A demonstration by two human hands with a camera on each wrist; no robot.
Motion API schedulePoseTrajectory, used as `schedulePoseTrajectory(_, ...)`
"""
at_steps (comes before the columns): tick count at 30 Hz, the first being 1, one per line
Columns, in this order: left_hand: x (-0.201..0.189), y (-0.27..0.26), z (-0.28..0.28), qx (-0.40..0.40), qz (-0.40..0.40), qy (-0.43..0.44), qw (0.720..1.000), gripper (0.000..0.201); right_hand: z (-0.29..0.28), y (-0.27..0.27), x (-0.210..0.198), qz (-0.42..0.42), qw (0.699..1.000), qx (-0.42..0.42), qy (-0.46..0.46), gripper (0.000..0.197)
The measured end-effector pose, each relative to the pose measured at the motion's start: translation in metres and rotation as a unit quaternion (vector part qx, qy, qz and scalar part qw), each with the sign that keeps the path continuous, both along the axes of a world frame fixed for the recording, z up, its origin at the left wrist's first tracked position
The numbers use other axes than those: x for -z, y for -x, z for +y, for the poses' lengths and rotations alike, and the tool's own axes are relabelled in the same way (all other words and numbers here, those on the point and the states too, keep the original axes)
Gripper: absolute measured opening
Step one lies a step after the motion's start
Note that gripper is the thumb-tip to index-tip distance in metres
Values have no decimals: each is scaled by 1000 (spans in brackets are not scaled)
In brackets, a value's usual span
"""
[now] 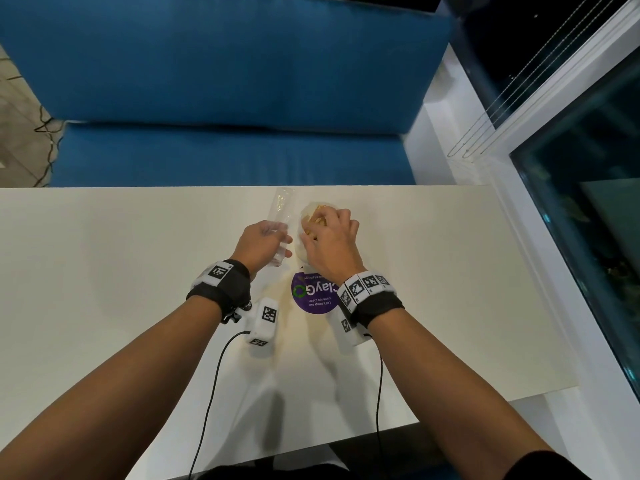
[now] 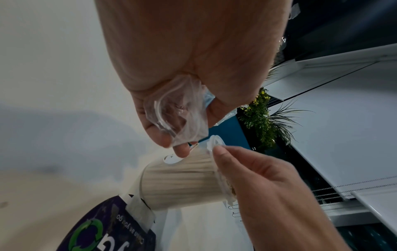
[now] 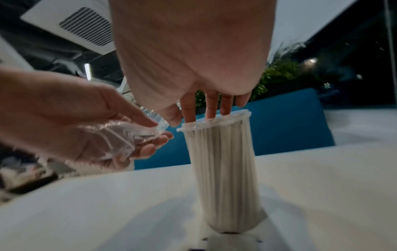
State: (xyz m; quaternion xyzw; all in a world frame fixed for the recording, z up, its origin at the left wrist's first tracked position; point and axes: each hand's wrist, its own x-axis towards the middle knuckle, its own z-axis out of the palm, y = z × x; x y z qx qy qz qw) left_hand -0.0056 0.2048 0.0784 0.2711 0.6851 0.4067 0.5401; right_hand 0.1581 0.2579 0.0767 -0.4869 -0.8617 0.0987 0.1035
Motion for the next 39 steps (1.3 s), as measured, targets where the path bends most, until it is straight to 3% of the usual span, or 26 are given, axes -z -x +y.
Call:
schedulePoseTrajectory(4,-2,0,4,2,8,0,1000,23,2,-11,-3,-33,997,26,-57,37)
schedulePoseTrajectory(8,-1,-2,10,1,13,1,1000,25,13,-5,-9,30,997,59,-26,24)
schedulePoseTrajectory(13,0,-4,15,3,21,2,1000,26,21,0,-6,55,998,18,-23,25)
schedulePoseTrajectory(18,0,-7,19,5,14,1,1000,24,25,-4,3,5,999,-37,-35,21)
schedulePoseTrajectory(28,4,-7,24,18,31,14,999,24,34,-7,-4,-62,995,-23,-77,28)
schedulePoseTrajectory(36,3,-4,24,27,35,16,999,28,36,-8,-9,-23,998,36,-51,26)
schedulePoseTrajectory(39,-1,-4,21,24,25,13,999,28,33,-7,-19,75,994,73,-30,18)
